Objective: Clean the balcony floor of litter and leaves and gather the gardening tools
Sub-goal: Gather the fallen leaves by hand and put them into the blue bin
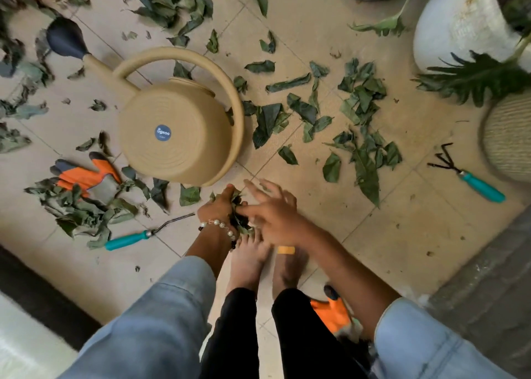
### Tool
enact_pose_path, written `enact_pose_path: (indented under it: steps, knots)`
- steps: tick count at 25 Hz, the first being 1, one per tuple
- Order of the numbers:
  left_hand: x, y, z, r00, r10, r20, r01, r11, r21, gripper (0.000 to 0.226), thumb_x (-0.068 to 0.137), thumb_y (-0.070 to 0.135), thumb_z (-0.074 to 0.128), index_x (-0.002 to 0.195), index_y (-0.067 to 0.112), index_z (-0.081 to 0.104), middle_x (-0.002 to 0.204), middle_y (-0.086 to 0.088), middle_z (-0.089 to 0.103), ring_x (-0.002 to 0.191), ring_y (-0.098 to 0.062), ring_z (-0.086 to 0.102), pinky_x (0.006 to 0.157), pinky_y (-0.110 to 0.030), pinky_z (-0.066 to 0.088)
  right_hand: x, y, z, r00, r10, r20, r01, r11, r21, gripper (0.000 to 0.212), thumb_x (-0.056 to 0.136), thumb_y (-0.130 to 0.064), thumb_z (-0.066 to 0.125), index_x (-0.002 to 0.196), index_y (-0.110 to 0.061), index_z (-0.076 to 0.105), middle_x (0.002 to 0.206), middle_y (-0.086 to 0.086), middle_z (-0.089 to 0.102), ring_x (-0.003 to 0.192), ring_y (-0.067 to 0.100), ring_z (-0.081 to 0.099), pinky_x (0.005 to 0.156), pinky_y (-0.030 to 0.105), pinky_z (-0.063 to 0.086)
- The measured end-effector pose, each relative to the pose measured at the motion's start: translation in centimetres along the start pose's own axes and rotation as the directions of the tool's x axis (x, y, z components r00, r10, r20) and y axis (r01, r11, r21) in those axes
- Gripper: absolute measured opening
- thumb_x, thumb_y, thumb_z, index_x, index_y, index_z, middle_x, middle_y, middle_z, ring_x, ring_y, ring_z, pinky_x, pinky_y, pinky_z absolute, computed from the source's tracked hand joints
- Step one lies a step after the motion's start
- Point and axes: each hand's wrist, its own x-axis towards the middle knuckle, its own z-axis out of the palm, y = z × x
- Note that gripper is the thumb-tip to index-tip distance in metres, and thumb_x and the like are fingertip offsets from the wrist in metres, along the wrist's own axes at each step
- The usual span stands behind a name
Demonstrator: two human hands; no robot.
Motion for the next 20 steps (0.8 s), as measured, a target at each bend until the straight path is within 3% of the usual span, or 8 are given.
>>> enact_pose_path:
  steps: [2,3,6,10,12,15,18,20]
  knots:
    - [1.1,0.3,-1.4,0.999,0.015,-0.04,-0.018,0.996,-0.086,0.022,0.085,0.016,0.073,0.075,0.003,0.058,0.061,-0.012,0.054,0.031,-0.017,0.045,0.04,-0.022,0.042,0.4,1.0,-1.0,0.994,0.058,-0.091,-0.009,0.885,0.465,0.034,0.093,-0.006,0.053,0.113,-0.029,0.067,0.134,-0.009,0.055,0.132,0.005,0.039,0.11,0.026,0.032]
    - [1.6,0.6,-2.0,0.999,0.036,-0.035,-0.039,0.995,-0.093,0.023,0.086,0.014,0.072,0.073,0.003,0.057,0.059,-0.012,0.051,0.03,-0.016,0.042,0.039,-0.02,0.039,1.5,2.6,-1.2,0.957,0.163,-0.241,-0.021,0.864,0.503,0.029,0.09,-0.005,0.057,0.111,-0.022,0.068,0.123,-0.006,0.063,0.123,0.009,0.051,0.103,0.022,0.041]
    - [2.9,0.7,-3.2,0.994,0.102,-0.032,-0.102,0.994,-0.028,0.022,0.088,0.012,0.07,0.074,0.0,0.057,0.057,-0.011,0.052,0.031,-0.016,0.04,0.038,-0.02,0.038,5.6,7.4,-0.9,0.815,0.332,-0.475,-0.349,0.935,0.056,0.053,0.085,-0.017,0.067,0.135,-0.013,0.049,0.14,0.014,0.046,0.131,0.032,0.04,0.104,0.035,0.035]
    - [4.9,-0.5,-3.5,0.991,0.124,-0.055,-0.123,0.992,0.022,0.024,0.087,0.016,0.071,0.077,-0.003,0.061,0.055,-0.012,0.053,0.032,-0.017,0.042,0.038,-0.022,0.038,9.6,9.3,0.9,0.911,0.286,-0.298,-0.391,0.829,-0.4,0.084,0.085,-0.042,0.064,0.151,-0.016,0.019,0.155,0.026,0.01,0.142,0.04,0.009,0.116,0.044,0.013]
    - [5.8,-1.0,-3.2,0.994,0.102,-0.041,-0.101,0.994,0.03,0.024,0.087,0.019,0.071,0.081,-0.004,0.063,0.054,-0.012,0.052,0.033,-0.017,0.042,0.038,-0.021,0.039,10.0,9.4,3.6,0.942,0.176,-0.285,-0.317,0.741,-0.592,0.077,0.086,-0.04,0.065,0.147,-0.01,0.029,0.15,0.029,0.022,0.139,0.042,0.02,0.113,0.046,0.024]
    - [6.0,-1.3,-2.6,0.997,0.081,-0.003,-0.08,0.994,0.069,0.026,0.088,0.021,0.07,0.086,-0.004,0.066,0.054,-0.012,0.051,0.031,-0.017,0.041,0.038,-0.021,0.04,9.5,10.4,6.8,0.945,-0.106,-0.31,-0.174,0.641,-0.747,0.036,0.085,-0.014,0.056,0.119,-0.004,0.063,0.122,0.026,0.058,0.113,0.037,0.056,0.087,0.039,0.054]
    - [6.4,-1.4,-2.1,0.994,0.107,0.01,-0.108,0.988,0.109,0.025,0.087,0.021,0.071,0.082,-0.002,0.066,0.046,-0.011,0.051,0.029,-0.017,0.042,0.036,-0.021,0.042,10.1,11.9,5.6,0.863,-0.375,-0.339,-0.036,0.623,-0.782,0.016,0.073,-0.003,0.06,0.083,-0.003,0.073,0.088,0.017,0.068,0.083,0.028,0.065,0.059,0.029,0.054]
    - [6.5,-1.3,-1.9,0.994,0.107,0.021,-0.109,0.985,0.134,0.025,0.087,0.022,0.072,0.076,0.0,0.064,0.045,-0.01,0.052,0.029,-0.018,0.043,0.037,-0.022,0.043,10.7,11.6,3.9,0.879,-0.331,-0.343,-0.004,0.715,-0.699,0.011,0.065,0.003,0.07,0.074,-0.003,0.071,0.077,0.013,0.067,0.072,0.025,0.063,0.053,0.027,0.051]
